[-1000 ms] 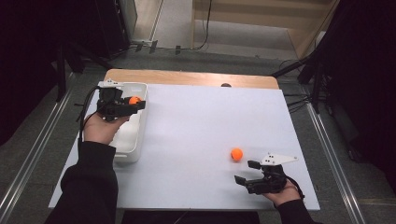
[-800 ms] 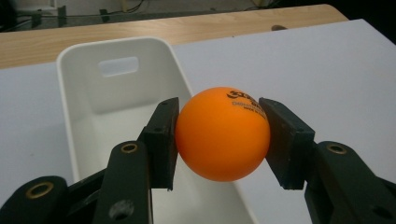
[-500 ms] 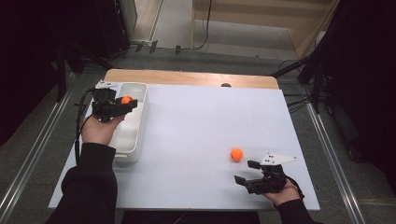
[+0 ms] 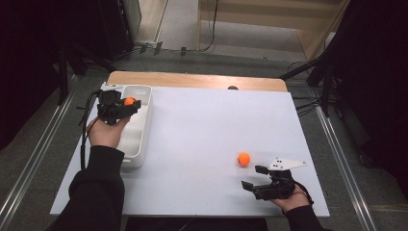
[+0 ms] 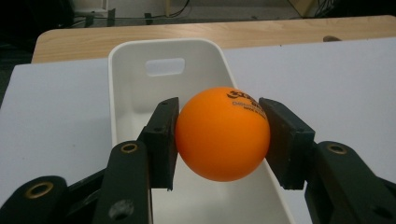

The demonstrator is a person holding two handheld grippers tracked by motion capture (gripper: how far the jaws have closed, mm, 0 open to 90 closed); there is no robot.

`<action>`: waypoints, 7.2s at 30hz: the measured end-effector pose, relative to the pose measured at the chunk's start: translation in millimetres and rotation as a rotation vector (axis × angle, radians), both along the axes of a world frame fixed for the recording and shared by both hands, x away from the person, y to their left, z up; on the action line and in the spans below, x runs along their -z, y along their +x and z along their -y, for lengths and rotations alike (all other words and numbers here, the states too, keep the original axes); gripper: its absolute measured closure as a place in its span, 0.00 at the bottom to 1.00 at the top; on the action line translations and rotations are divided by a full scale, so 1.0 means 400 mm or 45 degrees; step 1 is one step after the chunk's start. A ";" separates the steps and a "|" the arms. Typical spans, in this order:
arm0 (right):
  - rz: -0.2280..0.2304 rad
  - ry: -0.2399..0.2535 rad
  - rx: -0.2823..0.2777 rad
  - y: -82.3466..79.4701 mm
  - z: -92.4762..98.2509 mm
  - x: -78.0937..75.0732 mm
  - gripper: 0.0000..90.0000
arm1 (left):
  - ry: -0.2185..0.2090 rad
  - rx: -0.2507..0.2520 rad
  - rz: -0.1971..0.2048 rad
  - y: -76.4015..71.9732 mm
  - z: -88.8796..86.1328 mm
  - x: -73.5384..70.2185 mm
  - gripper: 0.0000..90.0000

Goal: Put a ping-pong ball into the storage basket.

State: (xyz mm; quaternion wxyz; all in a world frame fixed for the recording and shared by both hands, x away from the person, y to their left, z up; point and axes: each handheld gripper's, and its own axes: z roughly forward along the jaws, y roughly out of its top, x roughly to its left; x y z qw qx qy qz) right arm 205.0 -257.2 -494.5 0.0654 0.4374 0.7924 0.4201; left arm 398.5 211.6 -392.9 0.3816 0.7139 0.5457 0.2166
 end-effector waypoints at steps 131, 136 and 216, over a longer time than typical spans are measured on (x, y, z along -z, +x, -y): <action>0.006 0.005 0.003 0.000 0.006 -0.003 0.15 | -0.107 0.625 -0.032 -0.086 0.132 -0.041 0.26; 0.007 0.005 0.005 0.000 0.007 -0.003 0.15 | -0.124 0.652 -0.023 -0.096 0.141 -0.033 0.26; 0.010 0.005 0.025 -0.008 0.017 -0.002 0.15 | -0.080 0.893 -0.009 -0.213 0.349 0.117 0.26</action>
